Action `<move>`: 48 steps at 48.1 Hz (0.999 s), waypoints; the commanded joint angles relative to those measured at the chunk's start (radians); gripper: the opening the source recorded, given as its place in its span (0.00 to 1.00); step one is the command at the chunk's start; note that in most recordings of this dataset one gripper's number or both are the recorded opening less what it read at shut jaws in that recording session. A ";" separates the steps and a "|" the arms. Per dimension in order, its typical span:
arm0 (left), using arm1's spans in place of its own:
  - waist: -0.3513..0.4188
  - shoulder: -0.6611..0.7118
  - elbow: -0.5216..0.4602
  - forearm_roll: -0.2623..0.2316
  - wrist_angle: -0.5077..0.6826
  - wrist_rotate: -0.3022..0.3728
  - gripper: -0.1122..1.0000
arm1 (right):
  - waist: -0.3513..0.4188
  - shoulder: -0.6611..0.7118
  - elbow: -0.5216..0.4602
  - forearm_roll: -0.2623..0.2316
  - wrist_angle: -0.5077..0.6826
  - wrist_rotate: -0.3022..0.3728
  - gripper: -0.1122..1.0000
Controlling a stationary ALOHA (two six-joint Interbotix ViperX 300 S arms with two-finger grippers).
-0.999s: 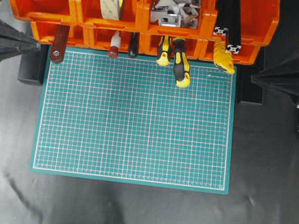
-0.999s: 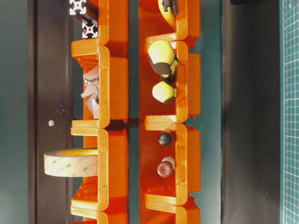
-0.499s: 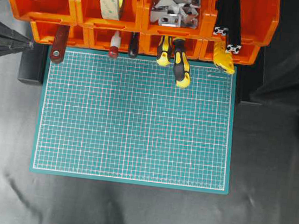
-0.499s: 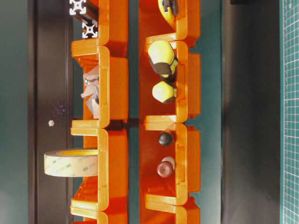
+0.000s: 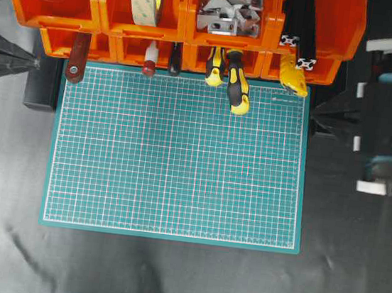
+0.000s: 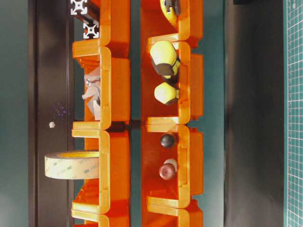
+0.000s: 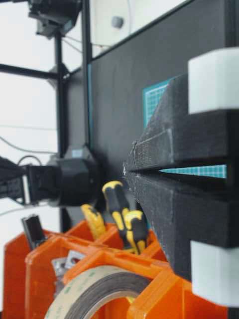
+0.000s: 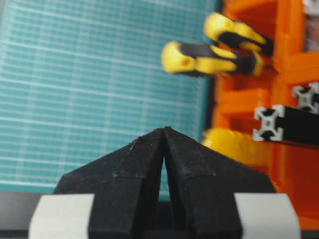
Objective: Pick cutter from container rack with right arm.
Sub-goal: 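Move the right gripper toward the yellow cutter in the rack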
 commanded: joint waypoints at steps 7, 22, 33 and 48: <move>-0.002 -0.002 -0.031 0.003 0.015 -0.002 0.11 | 0.129 0.072 -0.034 -0.160 0.109 0.133 0.10; -0.002 -0.003 -0.026 0.003 0.021 -0.003 0.11 | 0.262 0.216 -0.015 -0.463 0.345 0.262 0.10; -0.002 -0.006 -0.026 0.003 0.020 -0.002 0.11 | 0.265 0.224 0.014 -0.468 0.327 0.288 0.12; 0.000 -0.012 -0.025 0.003 0.021 -0.003 0.11 | 0.242 0.160 0.175 -0.472 0.104 0.503 0.72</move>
